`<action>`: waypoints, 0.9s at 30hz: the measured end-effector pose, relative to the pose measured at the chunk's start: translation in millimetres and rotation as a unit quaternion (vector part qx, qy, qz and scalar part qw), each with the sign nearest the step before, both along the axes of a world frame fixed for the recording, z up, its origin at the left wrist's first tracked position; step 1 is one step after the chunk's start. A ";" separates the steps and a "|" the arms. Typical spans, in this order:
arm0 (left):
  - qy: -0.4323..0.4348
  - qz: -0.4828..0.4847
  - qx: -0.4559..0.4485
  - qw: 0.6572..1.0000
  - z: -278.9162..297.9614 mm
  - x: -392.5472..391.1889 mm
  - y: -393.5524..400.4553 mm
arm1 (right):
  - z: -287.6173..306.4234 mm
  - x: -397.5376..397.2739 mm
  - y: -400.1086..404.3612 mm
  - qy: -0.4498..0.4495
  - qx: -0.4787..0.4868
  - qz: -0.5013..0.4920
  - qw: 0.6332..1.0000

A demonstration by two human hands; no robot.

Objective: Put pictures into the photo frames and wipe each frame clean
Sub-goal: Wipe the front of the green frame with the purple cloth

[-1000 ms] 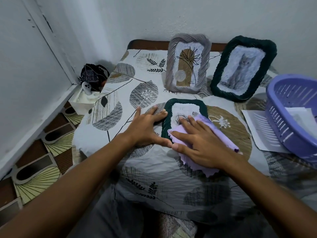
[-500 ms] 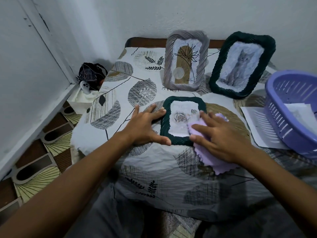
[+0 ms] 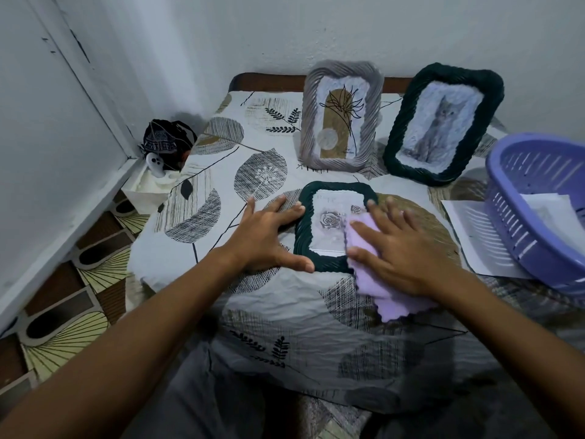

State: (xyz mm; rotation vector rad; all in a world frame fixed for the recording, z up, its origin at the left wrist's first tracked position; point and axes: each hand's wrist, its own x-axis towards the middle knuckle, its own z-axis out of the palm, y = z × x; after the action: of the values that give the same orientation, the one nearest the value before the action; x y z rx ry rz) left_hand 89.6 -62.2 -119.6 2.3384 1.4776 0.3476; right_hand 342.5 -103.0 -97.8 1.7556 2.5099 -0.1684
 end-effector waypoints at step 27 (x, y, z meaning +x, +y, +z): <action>-0.020 0.004 0.005 1.000 -0.4 0.1 -0.5 | -10.5 -18.0 8.3 0.039 0.003 -0.029 0.999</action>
State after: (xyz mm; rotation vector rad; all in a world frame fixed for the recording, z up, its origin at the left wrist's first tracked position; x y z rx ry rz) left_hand 89.7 -62.7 -120.0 2.3214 1.4692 0.4027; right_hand 324.5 -94.7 -108.4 1.8608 2.5161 -0.2372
